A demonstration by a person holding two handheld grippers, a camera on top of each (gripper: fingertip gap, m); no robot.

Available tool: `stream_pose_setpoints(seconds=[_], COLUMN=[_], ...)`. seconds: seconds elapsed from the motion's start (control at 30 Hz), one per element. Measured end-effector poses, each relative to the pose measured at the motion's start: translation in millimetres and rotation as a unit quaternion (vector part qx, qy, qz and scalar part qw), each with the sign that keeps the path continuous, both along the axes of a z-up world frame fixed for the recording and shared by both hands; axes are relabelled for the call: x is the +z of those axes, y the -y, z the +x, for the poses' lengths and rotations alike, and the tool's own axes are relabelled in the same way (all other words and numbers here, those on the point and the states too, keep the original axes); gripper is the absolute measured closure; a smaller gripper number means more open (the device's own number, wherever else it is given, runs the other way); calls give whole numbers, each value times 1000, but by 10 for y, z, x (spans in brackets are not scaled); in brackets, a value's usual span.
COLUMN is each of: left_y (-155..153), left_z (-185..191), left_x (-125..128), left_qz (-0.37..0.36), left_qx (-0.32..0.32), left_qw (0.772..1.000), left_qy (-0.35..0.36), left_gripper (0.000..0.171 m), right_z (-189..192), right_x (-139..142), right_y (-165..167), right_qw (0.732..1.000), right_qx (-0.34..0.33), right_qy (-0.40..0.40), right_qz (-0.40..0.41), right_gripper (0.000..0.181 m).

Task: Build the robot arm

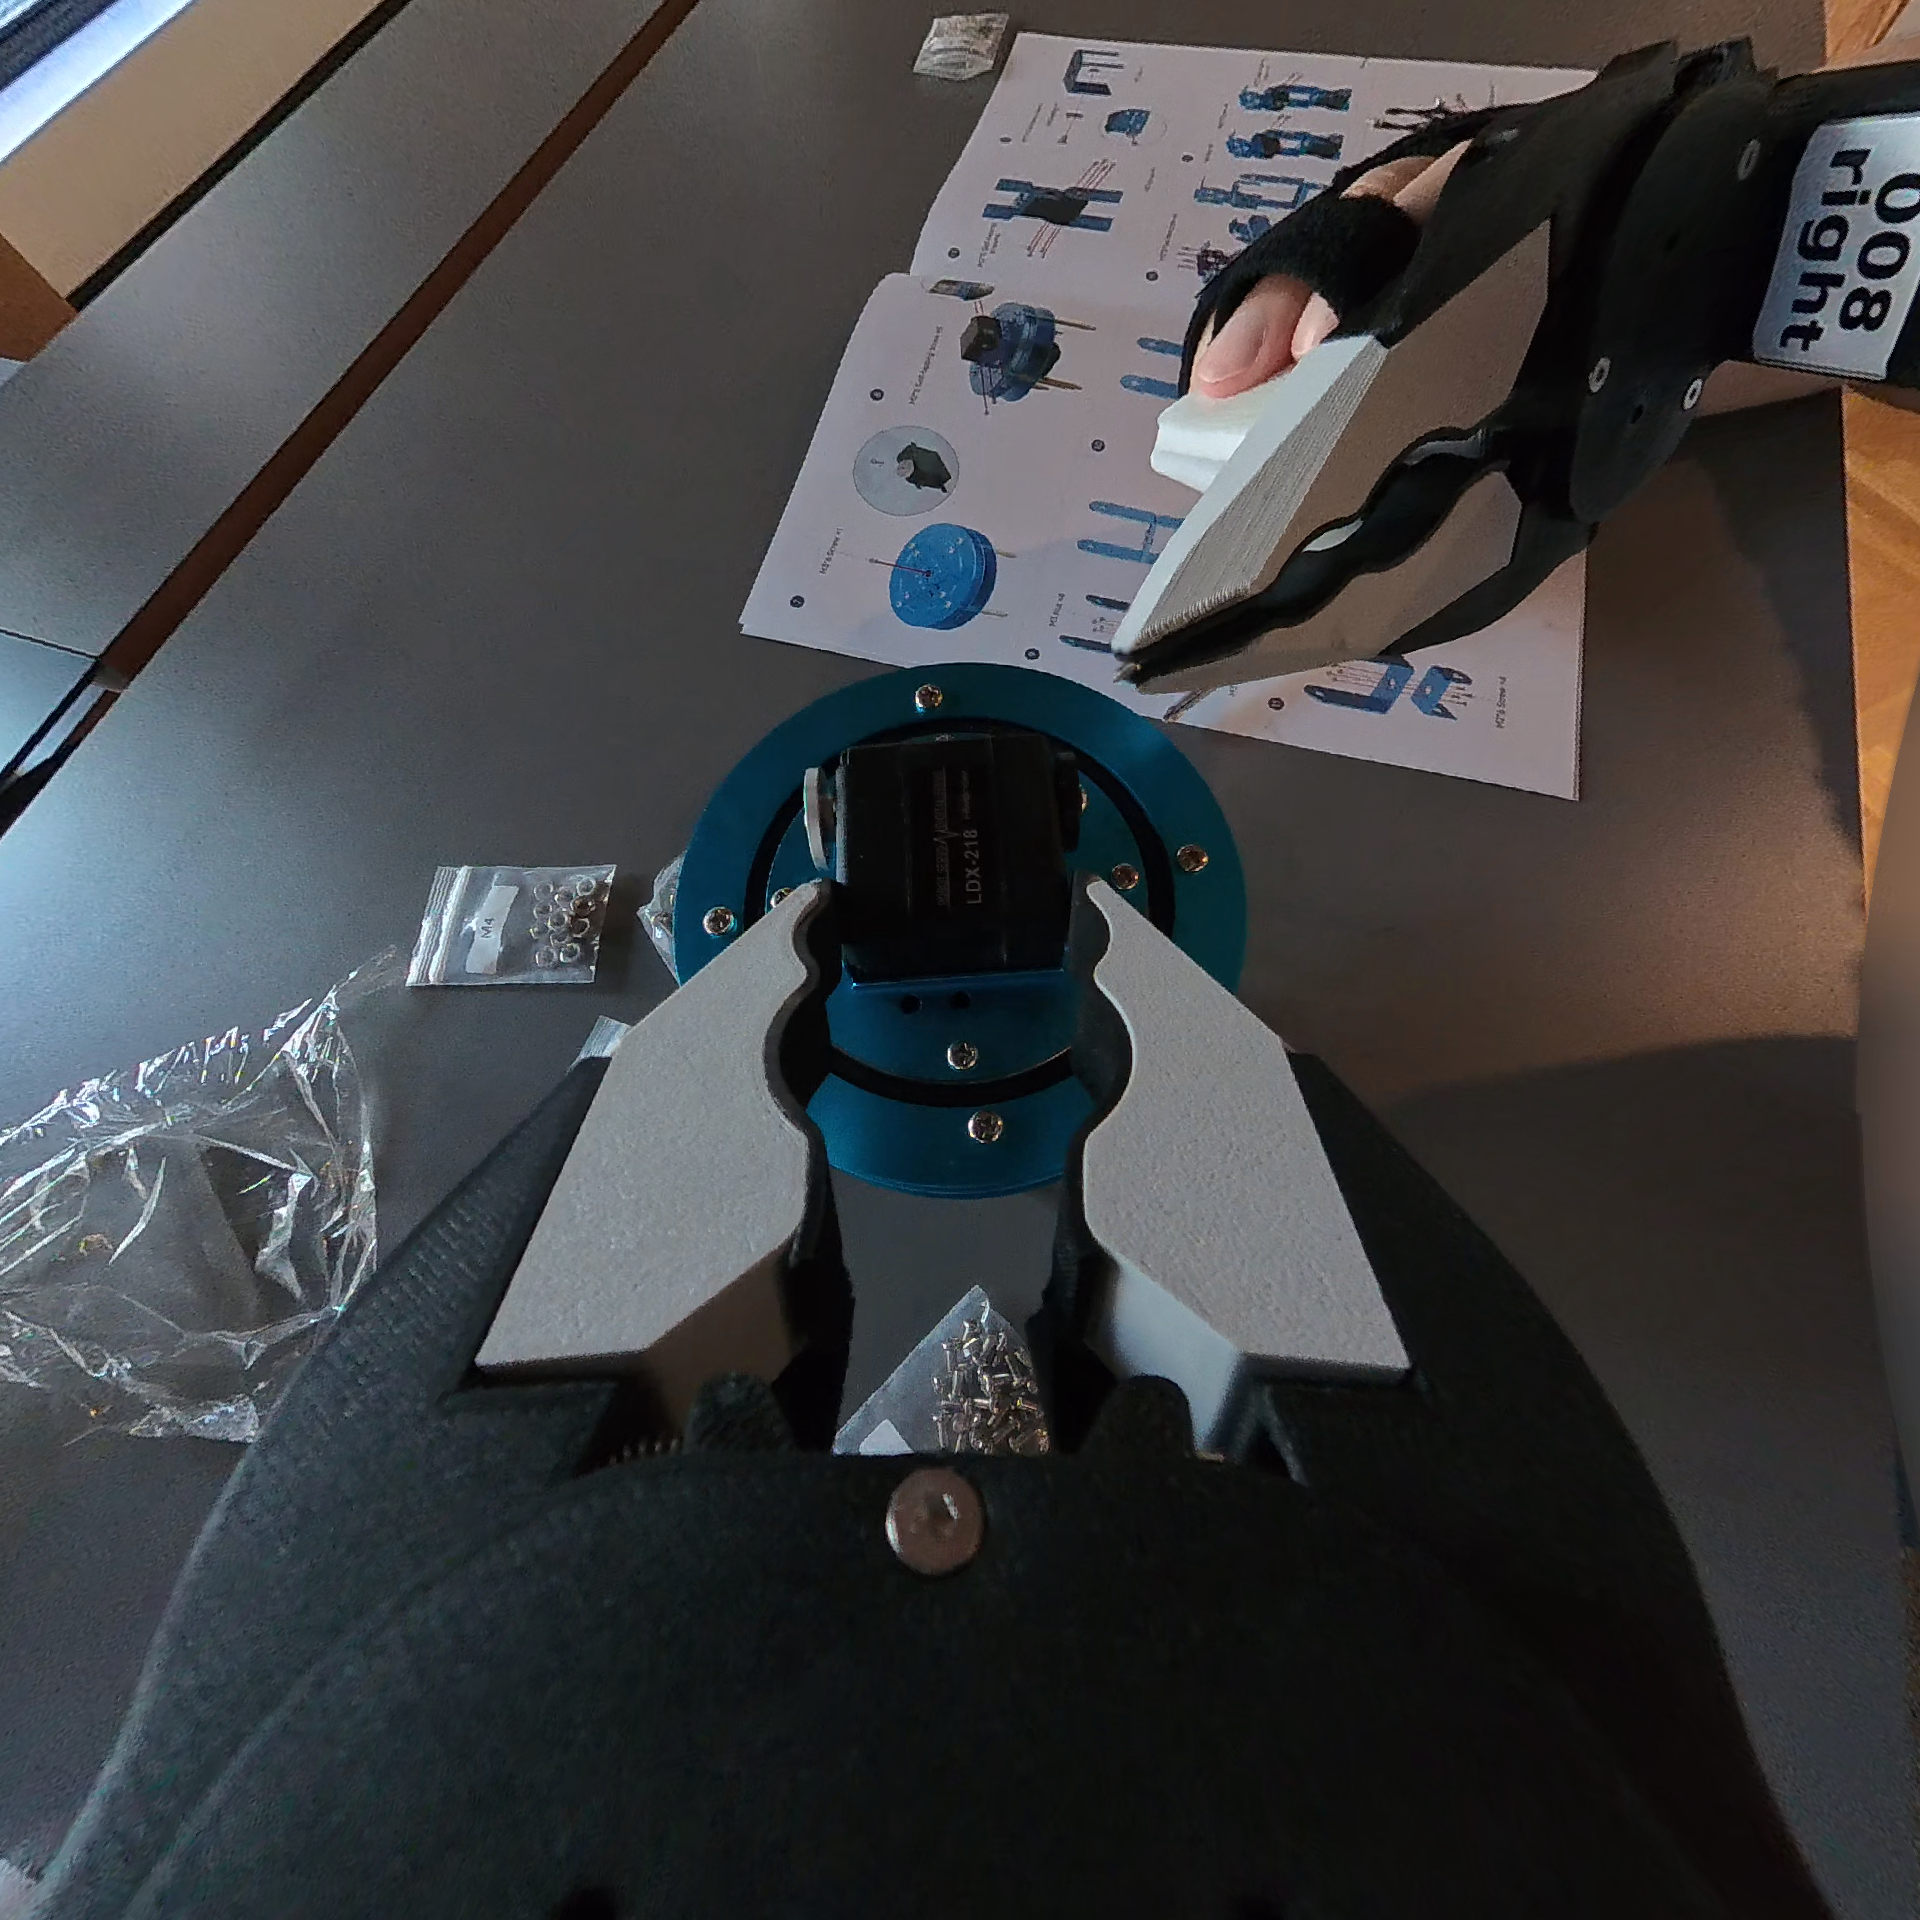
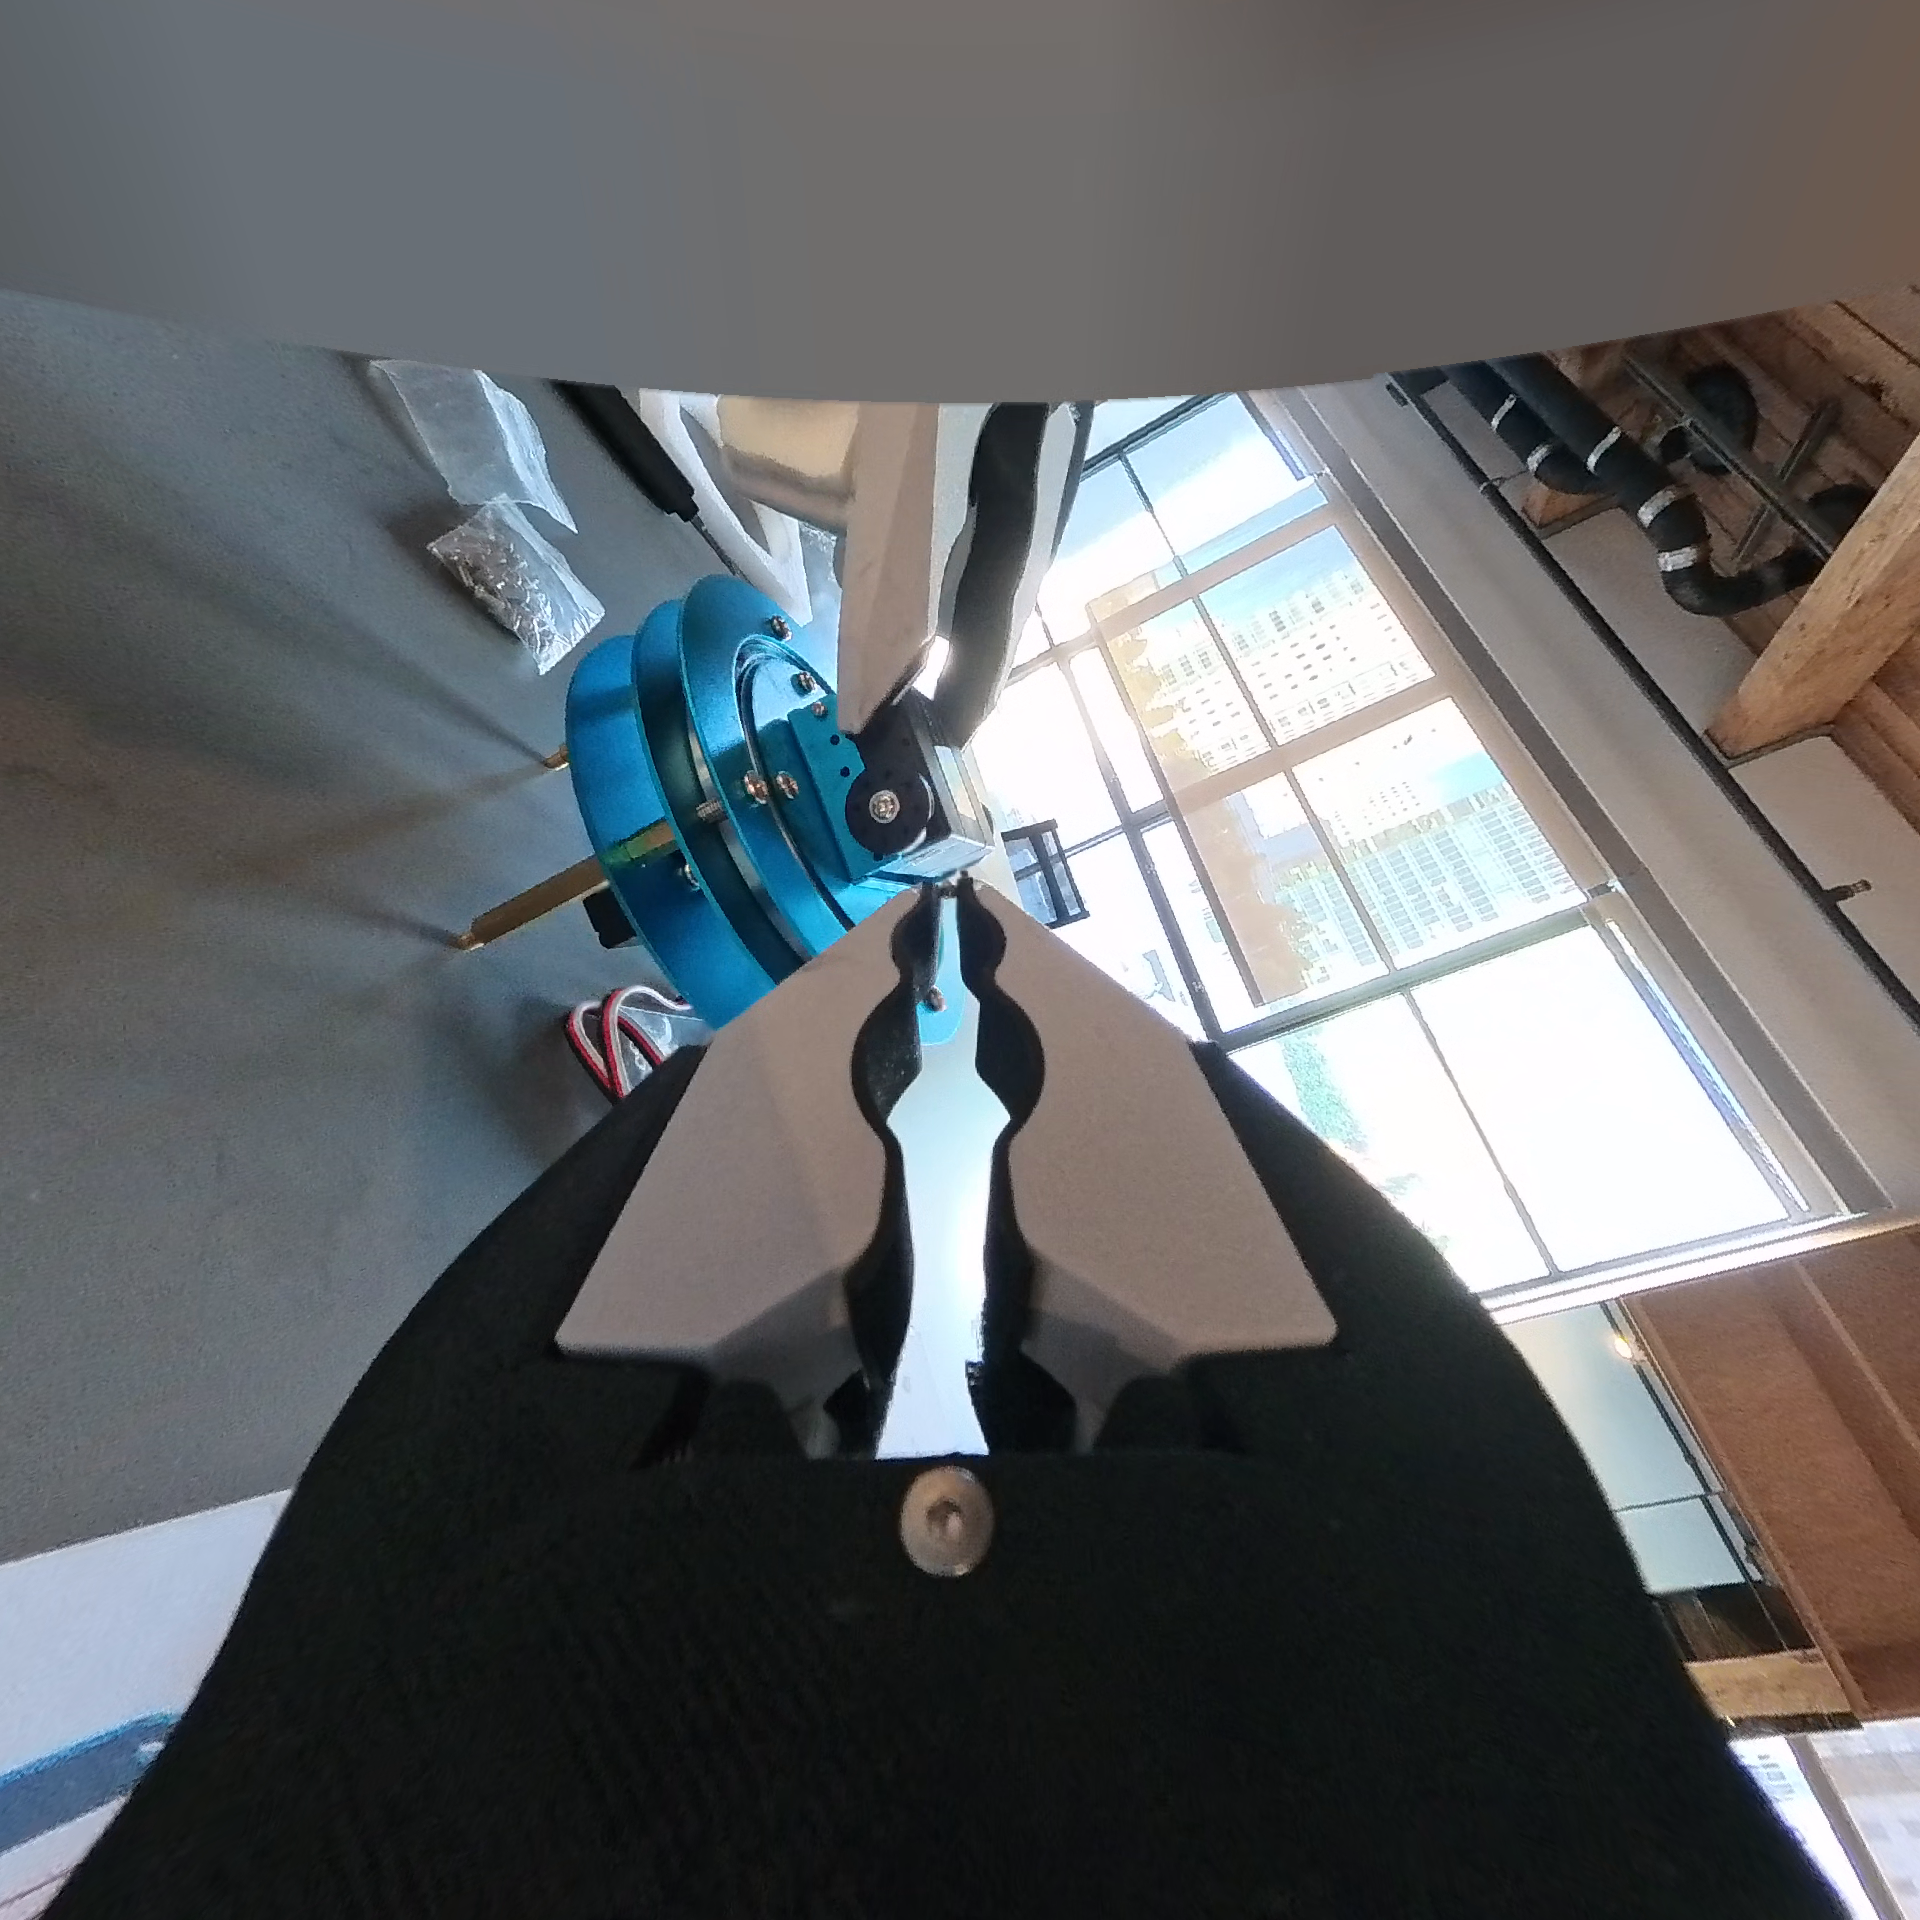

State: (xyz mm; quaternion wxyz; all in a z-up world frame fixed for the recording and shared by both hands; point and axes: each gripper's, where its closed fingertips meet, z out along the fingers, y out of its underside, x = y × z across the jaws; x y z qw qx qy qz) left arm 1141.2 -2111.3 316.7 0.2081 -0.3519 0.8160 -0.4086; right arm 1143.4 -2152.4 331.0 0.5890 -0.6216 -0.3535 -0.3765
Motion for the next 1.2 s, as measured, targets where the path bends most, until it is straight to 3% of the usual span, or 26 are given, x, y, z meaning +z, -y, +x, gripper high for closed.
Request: stream_pose_setpoints(seconds=[0.33, 0.77, 0.97, 1.2], left_y=[10, 15, 15, 1], left_z=[6, 4, -42, -1], left_x=[1, 9, 165, 118], left_qz=[-4, 11, -71, -48], left_qx=[1, 3, 0, 3], left_qw=[1000, 1000, 997, 999], left_qy=[0, 20, 3, 17], left_gripper=[130, 129, 130, 133], right_z=[-208, -151, -166, -111], right_x=[-52, -29, -33, -19], right_y=[-23, -32, -35, -40], right_qw=[999, 1000, 1000, 999], right_qx=[21, 21, 25, 21], right_qy=[22, -12, -12, -30], right_qz=[-10, -9, -9, -7], right_gripper=[180, 180, 180, 180])
